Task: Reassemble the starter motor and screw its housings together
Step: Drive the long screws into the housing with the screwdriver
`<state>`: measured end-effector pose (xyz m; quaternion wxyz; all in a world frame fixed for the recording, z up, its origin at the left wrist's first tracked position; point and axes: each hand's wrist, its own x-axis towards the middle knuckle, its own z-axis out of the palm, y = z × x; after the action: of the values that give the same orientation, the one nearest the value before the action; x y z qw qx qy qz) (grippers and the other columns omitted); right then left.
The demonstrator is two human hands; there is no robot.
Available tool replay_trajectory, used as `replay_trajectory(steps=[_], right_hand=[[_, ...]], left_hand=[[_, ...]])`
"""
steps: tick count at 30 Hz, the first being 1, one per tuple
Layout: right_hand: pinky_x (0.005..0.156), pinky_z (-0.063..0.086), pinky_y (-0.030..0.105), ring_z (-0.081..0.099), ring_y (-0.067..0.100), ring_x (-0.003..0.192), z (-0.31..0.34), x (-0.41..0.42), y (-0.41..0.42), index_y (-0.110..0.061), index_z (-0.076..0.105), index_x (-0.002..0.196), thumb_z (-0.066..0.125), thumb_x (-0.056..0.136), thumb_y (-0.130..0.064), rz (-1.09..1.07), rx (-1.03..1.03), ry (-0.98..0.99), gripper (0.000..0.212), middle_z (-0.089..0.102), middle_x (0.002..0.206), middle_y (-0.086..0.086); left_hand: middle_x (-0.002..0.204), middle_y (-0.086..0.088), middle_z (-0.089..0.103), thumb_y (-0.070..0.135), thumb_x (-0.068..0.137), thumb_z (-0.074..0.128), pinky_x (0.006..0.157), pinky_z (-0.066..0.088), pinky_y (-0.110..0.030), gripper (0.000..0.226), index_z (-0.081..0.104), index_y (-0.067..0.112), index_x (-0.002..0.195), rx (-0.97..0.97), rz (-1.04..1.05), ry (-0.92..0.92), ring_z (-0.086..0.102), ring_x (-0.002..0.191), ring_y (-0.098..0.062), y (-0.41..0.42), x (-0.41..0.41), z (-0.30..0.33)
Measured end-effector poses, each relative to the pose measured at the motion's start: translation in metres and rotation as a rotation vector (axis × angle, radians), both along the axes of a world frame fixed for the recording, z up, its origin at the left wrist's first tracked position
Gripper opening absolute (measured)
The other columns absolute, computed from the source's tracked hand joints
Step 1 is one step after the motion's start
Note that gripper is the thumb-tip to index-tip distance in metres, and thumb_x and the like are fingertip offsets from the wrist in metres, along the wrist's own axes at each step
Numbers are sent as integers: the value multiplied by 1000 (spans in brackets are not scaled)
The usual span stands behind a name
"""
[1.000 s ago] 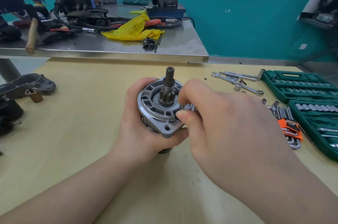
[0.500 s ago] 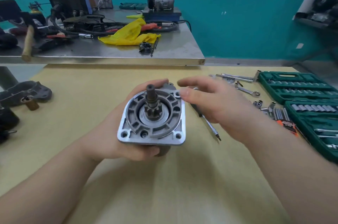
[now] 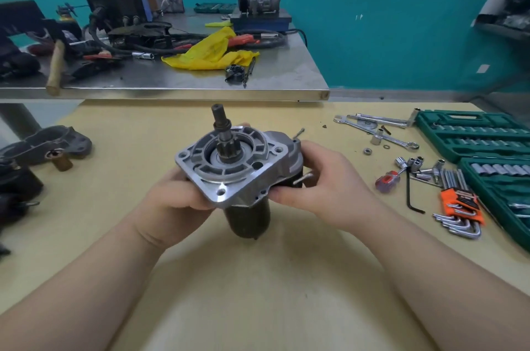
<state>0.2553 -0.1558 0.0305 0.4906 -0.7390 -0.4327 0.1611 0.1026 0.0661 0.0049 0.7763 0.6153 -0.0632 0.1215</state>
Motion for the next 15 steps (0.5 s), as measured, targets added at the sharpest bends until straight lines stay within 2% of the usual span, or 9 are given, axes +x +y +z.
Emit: replay_trajectory(steps=[1, 2, 5, 7, 9, 11, 12, 14, 15], right_hand=[[84, 61, 45, 72, 5, 103, -4, -5, -1, -51, 65, 119, 89, 69, -55, -61, 15, -26, 56, 74, 118, -26], [79, 61, 43, 72, 6, 98, -8, -9, -3, -50, 65, 116, 89, 65, -58, -115, 38, -38, 57, 74, 116, -26], [71, 61, 42, 72, 14, 81, -15, -23, -4, -49, 63, 108, 90, 59, -64, -198, 104, -40, 58, 74, 112, -23], [69, 61, 40, 72, 12, 80, -18, -28, -3, -49, 62, 106, 90, 60, -62, -210, 149, -34, 56, 75, 110, -23], [71, 62, 45, 73, 14, 83, -20, -28, -4, -47, 63, 108, 91, 62, -59, -193, 164, -7, 56, 75, 111, -21], [68, 59, 49, 69, 26, 80, -19, -20, -6, -46, 62, 113, 91, 61, -62, -120, 132, 38, 61, 74, 115, -17], [63, 53, 44, 62, 27, 73, -18, -13, -9, -46, 63, 116, 90, 60, -66, -69, 108, 59, 65, 72, 116, -17], [59, 42, 25, 46, 16, 65, -15, 2, -16, -47, 64, 123, 88, 62, -69, 31, 81, 78, 69, 65, 109, -18], [59, 41, 21, 44, 13, 65, -14, 8, -19, -49, 64, 124, 86, 65, -67, 61, 65, 74, 66, 62, 105, -16]], left_hand=[[132, -6, 75, -2, 68, 58, 103, 57, -38, 70, 73, 14, 134, 19, -8, -56, 69, 124, -26, -6, 1, -1], [129, -5, 76, 4, 69, 55, 101, 57, -38, 65, 76, 16, 130, -6, 6, -34, 70, 122, -26, -17, -2, 2], [127, -11, 75, 8, 74, 63, 100, 56, -43, 56, 76, 17, 128, 32, 87, -45, 70, 118, -32, -25, -5, -14], [133, -15, 73, 9, 79, 74, 103, 54, -46, 54, 70, 11, 133, 195, 185, -15, 67, 125, -35, -30, -5, -15], [138, -16, 71, 13, 81, 83, 108, 54, -53, 60, 65, 7, 138, 270, 256, 22, 66, 131, -36, -30, -2, -17], [139, -19, 70, 14, 82, 84, 111, 52, -61, 63, 63, 2, 141, 279, 273, 34, 64, 132, -40, -34, 2, -17], [137, -22, 69, 13, 82, 83, 111, 50, -66, 63, 62, 0, 141, 245, 277, 65, 63, 132, -43, -36, 5, -15], [135, -26, 68, 12, 81, 82, 110, 48, -70, 64, 61, -2, 139, 265, 290, 47, 61, 131, -48, -34, 6, -19], [135, -25, 68, 11, 80, 83, 111, 48, -69, 64, 62, 0, 139, 240, 288, 45, 61, 131, -47, -32, 6, -18]])
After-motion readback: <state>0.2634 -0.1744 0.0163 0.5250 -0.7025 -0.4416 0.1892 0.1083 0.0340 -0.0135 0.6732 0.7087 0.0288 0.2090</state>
